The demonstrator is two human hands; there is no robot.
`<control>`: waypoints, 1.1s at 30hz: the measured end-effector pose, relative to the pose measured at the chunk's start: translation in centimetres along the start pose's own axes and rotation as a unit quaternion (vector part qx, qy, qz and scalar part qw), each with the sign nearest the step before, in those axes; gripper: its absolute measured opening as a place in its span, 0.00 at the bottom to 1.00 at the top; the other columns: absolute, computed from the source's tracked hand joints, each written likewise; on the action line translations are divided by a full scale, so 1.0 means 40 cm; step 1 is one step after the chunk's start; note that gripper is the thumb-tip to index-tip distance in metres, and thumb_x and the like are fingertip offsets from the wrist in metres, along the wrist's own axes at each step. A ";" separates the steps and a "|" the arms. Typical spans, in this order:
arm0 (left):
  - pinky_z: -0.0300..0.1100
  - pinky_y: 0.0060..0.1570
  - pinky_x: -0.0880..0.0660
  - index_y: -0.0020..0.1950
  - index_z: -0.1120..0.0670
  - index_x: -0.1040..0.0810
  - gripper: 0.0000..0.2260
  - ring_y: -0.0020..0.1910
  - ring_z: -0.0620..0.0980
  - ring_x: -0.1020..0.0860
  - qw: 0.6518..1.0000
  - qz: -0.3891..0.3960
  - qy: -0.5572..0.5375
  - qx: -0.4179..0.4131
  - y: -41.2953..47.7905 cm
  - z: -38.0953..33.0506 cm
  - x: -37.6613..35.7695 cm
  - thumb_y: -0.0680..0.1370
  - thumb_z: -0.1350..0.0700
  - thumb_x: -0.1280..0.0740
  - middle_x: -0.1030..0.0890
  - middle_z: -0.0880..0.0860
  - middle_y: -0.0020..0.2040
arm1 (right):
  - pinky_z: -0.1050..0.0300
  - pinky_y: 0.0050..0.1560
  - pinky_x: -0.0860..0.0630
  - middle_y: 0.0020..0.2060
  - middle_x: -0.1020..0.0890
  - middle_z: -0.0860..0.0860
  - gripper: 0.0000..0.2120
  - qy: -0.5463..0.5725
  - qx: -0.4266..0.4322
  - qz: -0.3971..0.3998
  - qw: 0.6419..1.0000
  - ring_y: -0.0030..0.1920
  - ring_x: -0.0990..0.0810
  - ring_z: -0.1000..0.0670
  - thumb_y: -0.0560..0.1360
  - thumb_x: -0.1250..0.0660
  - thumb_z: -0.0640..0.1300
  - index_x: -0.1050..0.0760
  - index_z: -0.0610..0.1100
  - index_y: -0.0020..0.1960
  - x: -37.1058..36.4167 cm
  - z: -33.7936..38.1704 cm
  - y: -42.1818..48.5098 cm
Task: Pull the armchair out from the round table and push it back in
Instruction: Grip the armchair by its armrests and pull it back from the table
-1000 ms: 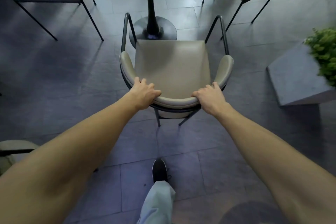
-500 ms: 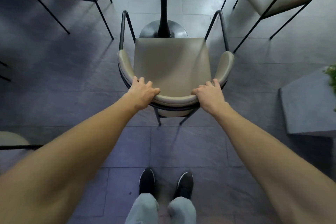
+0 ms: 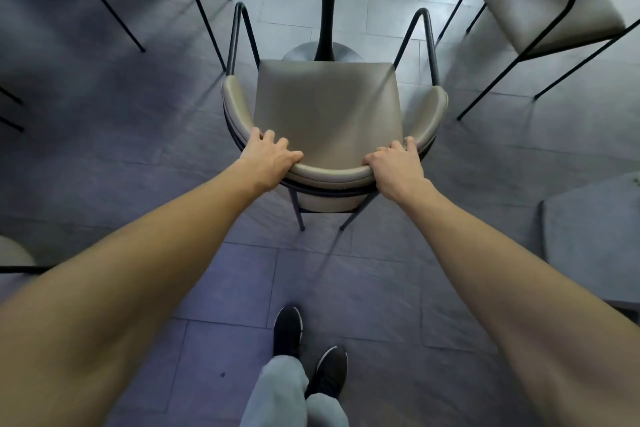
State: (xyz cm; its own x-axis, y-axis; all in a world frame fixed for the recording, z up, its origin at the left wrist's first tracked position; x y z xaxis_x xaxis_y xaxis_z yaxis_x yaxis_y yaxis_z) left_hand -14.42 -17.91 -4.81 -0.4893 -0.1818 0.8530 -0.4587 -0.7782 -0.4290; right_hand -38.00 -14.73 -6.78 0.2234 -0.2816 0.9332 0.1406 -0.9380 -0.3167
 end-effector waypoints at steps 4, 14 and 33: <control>0.53 0.58 0.33 0.66 0.46 0.31 0.17 0.60 0.58 0.29 1.000 -0.008 -0.006 0.014 0.040 0.019 0.006 0.79 0.58 0.37 0.26 0.55 0.60 | 0.39 0.70 0.41 0.55 0.19 0.51 0.18 -0.002 0.001 0.001 1.000 0.60 0.25 0.42 0.75 0.38 0.37 0.21 0.54 0.58 0.015 -0.014 0.045; 0.51 0.60 0.34 0.67 0.48 0.31 0.17 0.62 0.57 0.29 1.000 -0.003 -0.010 0.025 0.150 0.105 0.043 0.79 0.58 0.36 0.26 0.55 0.61 | 0.40 0.69 0.40 0.54 0.18 0.51 0.17 0.001 0.003 -0.001 1.000 0.59 0.25 0.43 0.74 0.36 0.38 0.21 0.53 0.57 0.068 -0.038 0.176; 0.52 0.62 0.33 0.65 0.52 0.31 0.18 0.61 0.57 0.28 0.998 0.043 -0.027 0.024 0.207 0.135 0.076 0.77 0.54 0.33 0.26 0.55 0.61 | 0.38 0.72 0.41 0.56 0.19 0.46 0.14 -0.014 0.000 0.003 1.000 0.61 0.25 0.40 0.74 0.36 0.37 0.25 0.46 0.59 0.094 -0.052 0.229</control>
State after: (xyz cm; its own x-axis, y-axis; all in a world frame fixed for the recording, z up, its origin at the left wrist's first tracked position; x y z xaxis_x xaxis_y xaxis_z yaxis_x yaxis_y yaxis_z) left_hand -15.71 -28.15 -4.15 -0.4834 -0.2801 0.8294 -0.3797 -0.7866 -0.4869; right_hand -37.87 -24.79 -5.81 0.2520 -0.2819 0.9258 0.1394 -0.9361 -0.3230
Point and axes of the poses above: each hand's wrist, its own y-axis towards the middle knuckle, its own x-axis out of the back of the hand, z = x × y, the point moved 1 cm from there along y, towards the middle knuckle
